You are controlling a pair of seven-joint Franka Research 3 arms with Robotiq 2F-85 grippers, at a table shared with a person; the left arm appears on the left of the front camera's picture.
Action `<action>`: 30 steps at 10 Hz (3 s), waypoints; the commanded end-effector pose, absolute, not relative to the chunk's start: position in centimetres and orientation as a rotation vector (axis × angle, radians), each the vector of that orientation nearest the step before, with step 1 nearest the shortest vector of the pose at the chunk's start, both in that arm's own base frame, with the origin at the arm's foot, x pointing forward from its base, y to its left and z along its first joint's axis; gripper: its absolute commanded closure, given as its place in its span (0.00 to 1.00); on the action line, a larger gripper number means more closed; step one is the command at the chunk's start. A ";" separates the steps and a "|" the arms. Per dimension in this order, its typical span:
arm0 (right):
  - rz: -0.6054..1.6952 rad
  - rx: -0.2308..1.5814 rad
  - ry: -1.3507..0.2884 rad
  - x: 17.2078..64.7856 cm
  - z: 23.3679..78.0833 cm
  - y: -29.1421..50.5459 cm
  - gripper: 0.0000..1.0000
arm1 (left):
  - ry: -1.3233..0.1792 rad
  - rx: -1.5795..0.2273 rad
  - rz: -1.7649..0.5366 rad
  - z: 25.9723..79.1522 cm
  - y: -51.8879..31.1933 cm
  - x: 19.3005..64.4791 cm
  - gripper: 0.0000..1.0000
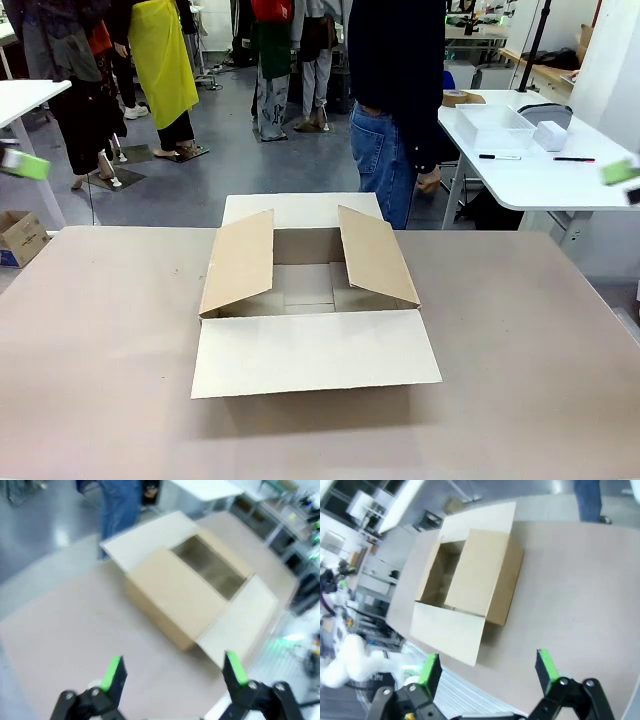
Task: Pack the gift set into the box.
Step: Place both hands on the side flaps of the Package Box and spread them outward.
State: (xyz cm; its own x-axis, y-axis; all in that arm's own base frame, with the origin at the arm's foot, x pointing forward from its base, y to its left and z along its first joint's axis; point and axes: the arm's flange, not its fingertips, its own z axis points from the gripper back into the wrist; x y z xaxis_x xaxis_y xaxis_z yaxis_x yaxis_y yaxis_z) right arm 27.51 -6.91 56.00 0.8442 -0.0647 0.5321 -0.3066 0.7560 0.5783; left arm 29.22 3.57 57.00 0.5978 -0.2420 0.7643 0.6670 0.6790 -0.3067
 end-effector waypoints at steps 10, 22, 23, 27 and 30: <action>-0.435 1.113 -0.490 27.5 43.1 -21.4 0.00 | -0.647 -1.206 0.035 41.8 20.2 28.2 0.00; 0.010 0.698 -0.276 34.9 49.6 6.5 0.00 | -0.284 -0.970 -0.419 49.0 -4.6 34.3 0.00; -0.057 0.738 -0.267 33.7 49.7 3.0 0.00 | -0.352 -0.974 -0.407 49.6 -2.0 32.8 0.00; -0.057 0.738 -0.267 33.7 49.7 3.0 0.00 | -0.425 -0.689 -0.269 51.7 -8.0 34.9 0.00; -0.057 0.738 -0.267 33.7 49.7 3.0 0.00 | -0.313 -0.174 -0.365 55.0 -21.8 39.9 0.00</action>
